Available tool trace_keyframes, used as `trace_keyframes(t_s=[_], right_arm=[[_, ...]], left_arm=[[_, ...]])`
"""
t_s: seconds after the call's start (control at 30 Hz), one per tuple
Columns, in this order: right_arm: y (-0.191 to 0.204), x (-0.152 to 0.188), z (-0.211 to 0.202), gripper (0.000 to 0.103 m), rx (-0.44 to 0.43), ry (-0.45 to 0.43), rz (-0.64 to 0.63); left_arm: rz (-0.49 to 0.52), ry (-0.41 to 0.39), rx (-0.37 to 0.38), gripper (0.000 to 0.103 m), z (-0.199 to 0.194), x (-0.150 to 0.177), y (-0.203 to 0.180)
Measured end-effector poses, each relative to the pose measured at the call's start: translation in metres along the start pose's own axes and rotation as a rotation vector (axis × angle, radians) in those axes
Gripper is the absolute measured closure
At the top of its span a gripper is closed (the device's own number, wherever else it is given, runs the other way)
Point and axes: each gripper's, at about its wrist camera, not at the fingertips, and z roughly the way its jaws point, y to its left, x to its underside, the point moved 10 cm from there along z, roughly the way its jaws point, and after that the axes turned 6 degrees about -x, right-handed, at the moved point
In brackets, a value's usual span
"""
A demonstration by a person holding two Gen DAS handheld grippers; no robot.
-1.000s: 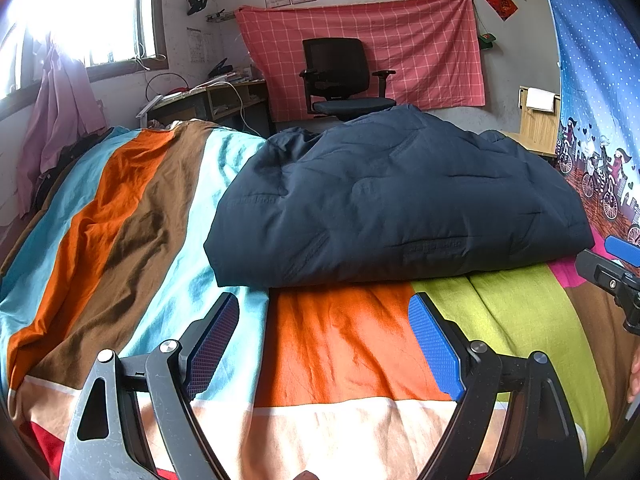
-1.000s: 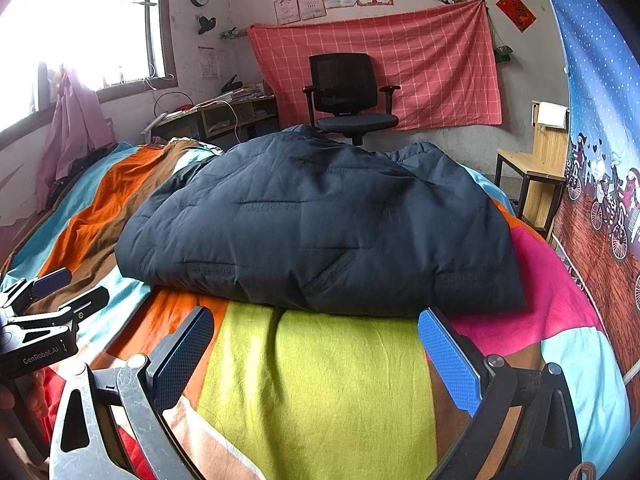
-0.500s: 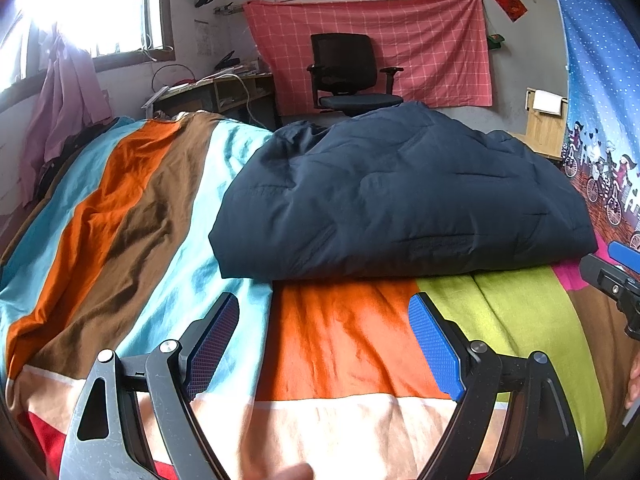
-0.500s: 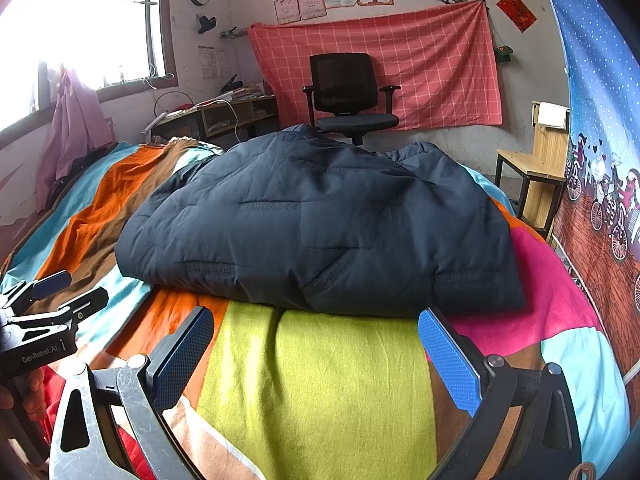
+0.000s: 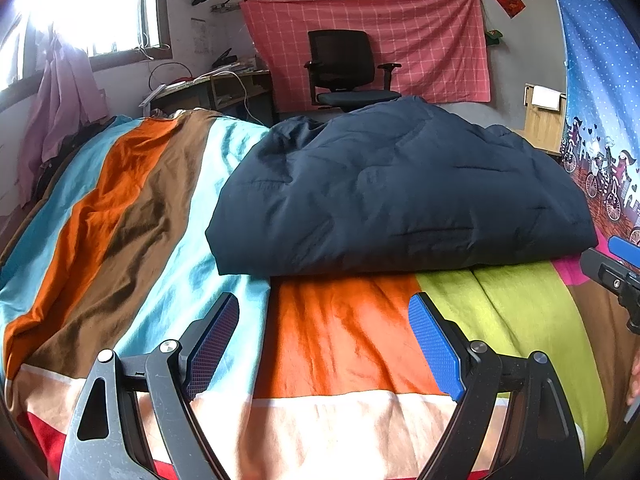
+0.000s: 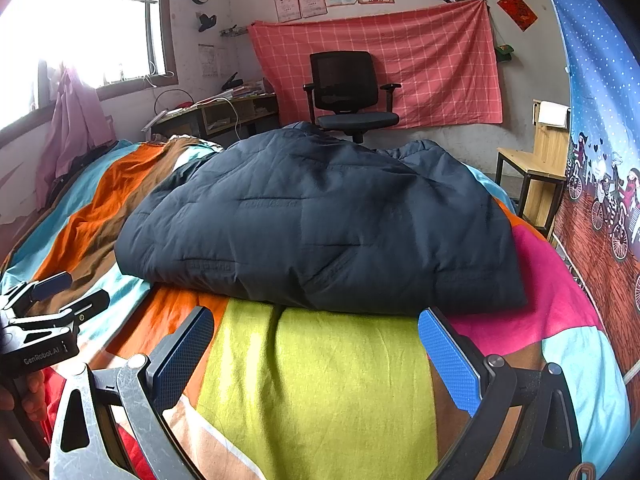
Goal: Fold large clothes
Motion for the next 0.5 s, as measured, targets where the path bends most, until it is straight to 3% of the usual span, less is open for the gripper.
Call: trace_keyframes(t_s=[0.5], right_arm=[[0.0005, 0.0059, 0.0024, 0.0, 0.0, 0.011, 0.004]], left_arm=[[0.0, 0.015, -0.005, 0.02, 0.0029, 0.0014, -0.0009]])
